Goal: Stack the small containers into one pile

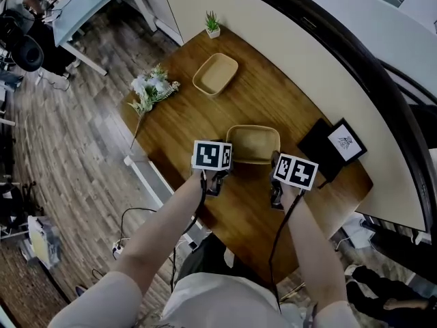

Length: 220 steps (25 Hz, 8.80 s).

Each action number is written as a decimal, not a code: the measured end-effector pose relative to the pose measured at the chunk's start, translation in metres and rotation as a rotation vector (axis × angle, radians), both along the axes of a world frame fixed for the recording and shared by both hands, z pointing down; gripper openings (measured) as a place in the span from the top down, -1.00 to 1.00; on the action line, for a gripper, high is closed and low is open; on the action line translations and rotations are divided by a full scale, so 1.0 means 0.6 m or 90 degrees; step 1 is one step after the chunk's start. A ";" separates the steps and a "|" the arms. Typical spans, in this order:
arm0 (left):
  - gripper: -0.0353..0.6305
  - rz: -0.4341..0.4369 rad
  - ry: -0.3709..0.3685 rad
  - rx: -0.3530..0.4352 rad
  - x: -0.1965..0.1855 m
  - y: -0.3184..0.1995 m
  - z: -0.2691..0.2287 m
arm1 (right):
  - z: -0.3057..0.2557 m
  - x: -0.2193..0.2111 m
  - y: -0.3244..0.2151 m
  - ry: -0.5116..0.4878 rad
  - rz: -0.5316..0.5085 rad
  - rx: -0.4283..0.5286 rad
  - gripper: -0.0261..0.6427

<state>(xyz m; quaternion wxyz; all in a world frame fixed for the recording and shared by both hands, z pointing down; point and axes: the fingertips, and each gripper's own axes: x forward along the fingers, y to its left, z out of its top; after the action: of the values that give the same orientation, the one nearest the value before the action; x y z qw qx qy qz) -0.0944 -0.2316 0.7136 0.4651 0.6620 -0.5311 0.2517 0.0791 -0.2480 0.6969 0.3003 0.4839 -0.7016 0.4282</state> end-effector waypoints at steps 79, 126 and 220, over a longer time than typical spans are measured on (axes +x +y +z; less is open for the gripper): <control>0.20 -0.246 0.025 0.256 -0.256 -0.153 -0.236 | -0.276 -0.289 -0.293 -0.047 -0.286 0.297 0.29; 0.76 -0.147 0.185 0.257 -0.176 -0.170 -0.236 | -0.208 -0.316 -0.193 -0.299 0.026 0.107 0.82; 0.85 -0.010 0.135 0.078 0.005 0.042 -0.206 | -0.169 -0.037 -0.017 -0.122 -0.109 -0.018 0.72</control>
<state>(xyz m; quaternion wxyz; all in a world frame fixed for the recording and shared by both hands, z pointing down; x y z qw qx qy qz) -0.0917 -0.2066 0.5900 0.4792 0.7079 -0.4986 0.1434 0.0569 -0.2580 0.5952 0.2739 0.3747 -0.7599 0.4550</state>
